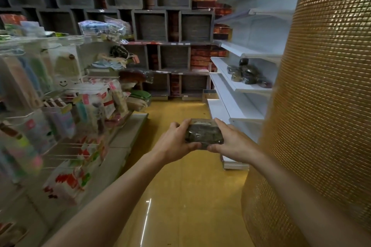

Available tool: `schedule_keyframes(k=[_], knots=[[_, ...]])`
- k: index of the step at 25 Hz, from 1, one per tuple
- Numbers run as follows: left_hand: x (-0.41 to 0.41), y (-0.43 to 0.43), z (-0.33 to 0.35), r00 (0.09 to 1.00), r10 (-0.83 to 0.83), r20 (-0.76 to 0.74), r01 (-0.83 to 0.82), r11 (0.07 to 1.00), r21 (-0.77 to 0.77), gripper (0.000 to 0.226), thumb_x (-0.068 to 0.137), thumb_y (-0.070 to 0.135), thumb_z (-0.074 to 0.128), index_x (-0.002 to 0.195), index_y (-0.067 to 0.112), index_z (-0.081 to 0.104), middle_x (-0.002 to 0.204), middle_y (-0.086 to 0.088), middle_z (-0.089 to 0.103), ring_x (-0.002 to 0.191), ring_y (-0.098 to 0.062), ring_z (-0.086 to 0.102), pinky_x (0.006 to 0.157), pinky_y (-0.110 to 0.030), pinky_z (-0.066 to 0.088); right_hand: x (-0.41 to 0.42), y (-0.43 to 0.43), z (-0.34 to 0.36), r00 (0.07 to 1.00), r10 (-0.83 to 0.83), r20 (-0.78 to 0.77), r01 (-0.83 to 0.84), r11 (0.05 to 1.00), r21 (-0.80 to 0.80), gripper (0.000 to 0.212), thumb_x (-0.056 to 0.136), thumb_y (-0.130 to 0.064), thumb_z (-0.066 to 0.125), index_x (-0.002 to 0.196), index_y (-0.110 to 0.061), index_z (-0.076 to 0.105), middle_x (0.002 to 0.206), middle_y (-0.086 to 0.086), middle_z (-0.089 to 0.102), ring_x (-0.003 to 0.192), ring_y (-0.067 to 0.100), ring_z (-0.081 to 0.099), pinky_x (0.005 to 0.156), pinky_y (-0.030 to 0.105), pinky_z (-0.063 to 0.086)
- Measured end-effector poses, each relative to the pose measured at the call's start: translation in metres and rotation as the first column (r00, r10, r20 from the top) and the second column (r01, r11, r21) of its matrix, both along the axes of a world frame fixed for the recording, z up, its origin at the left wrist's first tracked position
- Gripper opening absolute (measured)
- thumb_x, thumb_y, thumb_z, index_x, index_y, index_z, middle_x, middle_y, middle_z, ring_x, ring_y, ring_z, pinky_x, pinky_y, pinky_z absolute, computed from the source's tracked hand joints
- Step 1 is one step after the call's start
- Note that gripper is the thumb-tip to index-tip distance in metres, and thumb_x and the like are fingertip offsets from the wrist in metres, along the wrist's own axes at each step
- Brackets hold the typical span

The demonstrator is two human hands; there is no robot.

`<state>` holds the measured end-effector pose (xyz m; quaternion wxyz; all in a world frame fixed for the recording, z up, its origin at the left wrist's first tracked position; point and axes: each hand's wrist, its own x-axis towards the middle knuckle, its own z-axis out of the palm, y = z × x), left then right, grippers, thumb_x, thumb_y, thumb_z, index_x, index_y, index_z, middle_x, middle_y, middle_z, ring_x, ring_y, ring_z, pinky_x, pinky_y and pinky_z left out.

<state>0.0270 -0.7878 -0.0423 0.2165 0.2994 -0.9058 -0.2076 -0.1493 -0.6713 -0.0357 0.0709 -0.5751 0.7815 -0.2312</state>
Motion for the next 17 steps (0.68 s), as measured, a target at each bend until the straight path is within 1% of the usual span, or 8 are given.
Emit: schedule_keyframes(k=[2, 4, 7, 10, 13, 15, 17], knots=[[-0.005, -0.027, 0.010, 1.000, -0.003, -0.016, 0.003, 0.999, -0.032, 0.087, 0.084, 0.052, 0.070, 0.153, 0.033, 0.020, 0.132, -0.004, 0.044, 0.112, -0.019, 0.056, 0.092, -0.029, 0.051, -0.003, -0.024, 0.009, 1.000, -0.012, -0.016, 0.011, 0.999, -0.030, 0.089, 0.080, -0.049, 0.073, 0.150, -0.032, 0.021, 0.133, -0.003, 0.046, 0.120, 0.018, 0.050, 0.093, 0.036, 0.048], [-0.011, -0.052, 0.015, 1.000, 0.001, -0.024, -0.002, 0.999, -0.047, 0.088, 0.084, 0.054, 0.070, 0.153, 0.034, 0.020, 0.131, -0.003, 0.043, 0.112, -0.019, 0.056, 0.094, -0.032, 0.051, -0.007, -0.046, 0.016, 1.000, -0.012, -0.026, 0.011, 0.999, -0.052, 0.082, 0.082, -0.046, 0.073, 0.146, -0.034, 0.024, 0.121, -0.005, 0.046, 0.113, 0.016, 0.050, 0.086, 0.031, 0.045], [-0.023, -0.082, 0.014, 0.999, -0.010, -0.050, 0.008, 0.999, -0.034, 0.087, 0.083, 0.056, 0.070, 0.152, 0.036, 0.020, 0.130, -0.002, 0.043, 0.110, -0.018, 0.057, 0.092, -0.030, 0.051, -0.020, -0.077, 0.017, 1.000, 0.001, -0.031, -0.003, 0.998, -0.062, 0.069, 0.080, -0.047, 0.074, 0.134, -0.039, 0.033, 0.114, -0.005, 0.051, 0.105, 0.014, 0.054, 0.079, 0.031, 0.049], [-0.039, -0.112, 0.000, 0.999, -0.019, -0.043, 0.018, 1.000, -0.007, 0.085, 0.085, 0.053, 0.069, 0.152, 0.036, 0.020, 0.131, -0.001, 0.043, 0.109, -0.017, 0.057, 0.091, -0.029, 0.052, -0.040, -0.112, 0.004, 1.000, 0.007, -0.019, -0.008, 0.999, -0.032, 0.072, 0.077, -0.049, 0.074, 0.136, -0.037, 0.033, 0.118, -0.005, 0.052, 0.106, 0.014, 0.053, 0.081, 0.034, 0.050], [-0.063, -0.145, -0.016, 1.000, -0.012, -0.008, 0.012, 1.000, 0.023, 0.085, 0.085, 0.053, 0.069, 0.152, 0.036, 0.021, 0.131, -0.001, 0.043, 0.109, -0.016, 0.057, 0.092, -0.031, 0.053, -0.069, -0.150, -0.018, 1.000, 0.023, 0.011, -0.023, 1.000, 0.000, 0.086, 0.072, -0.057, 0.073, 0.143, -0.040, 0.027, 0.133, -0.005, 0.052, 0.115, 0.016, 0.055, 0.090, 0.040, 0.053], [-0.081, -0.167, -0.025, 1.000, 0.004, 0.013, -0.004, 0.999, 0.053, 0.086, 0.084, 0.054, 0.070, 0.152, 0.037, 0.020, 0.131, -0.002, 0.043, 0.110, -0.018, 0.058, 0.094, -0.035, 0.054, -0.089, -0.176, -0.028, 1.000, 0.026, 0.015, -0.026, 0.999, 0.022, 0.091, 0.073, -0.055, 0.074, 0.147, -0.039, 0.023, 0.140, -0.003, 0.048, 0.119, 0.017, 0.053, 0.094, 0.042, 0.052], [-0.103, -0.193, -0.030, 0.999, 0.026, 0.040, -0.028, 0.998, 0.050, 0.085, 0.084, 0.055, 0.070, 0.151, 0.038, 0.020, 0.131, -0.002, 0.043, 0.109, -0.019, 0.058, 0.095, -0.037, 0.054, -0.111, -0.204, -0.034, 0.999, 0.033, 0.024, -0.033, 0.999, 0.027, 0.091, 0.075, -0.052, 0.075, 0.148, -0.038, 0.022, 0.139, -0.002, 0.047, 0.121, 0.017, 0.051, 0.096, 0.042, 0.051]])
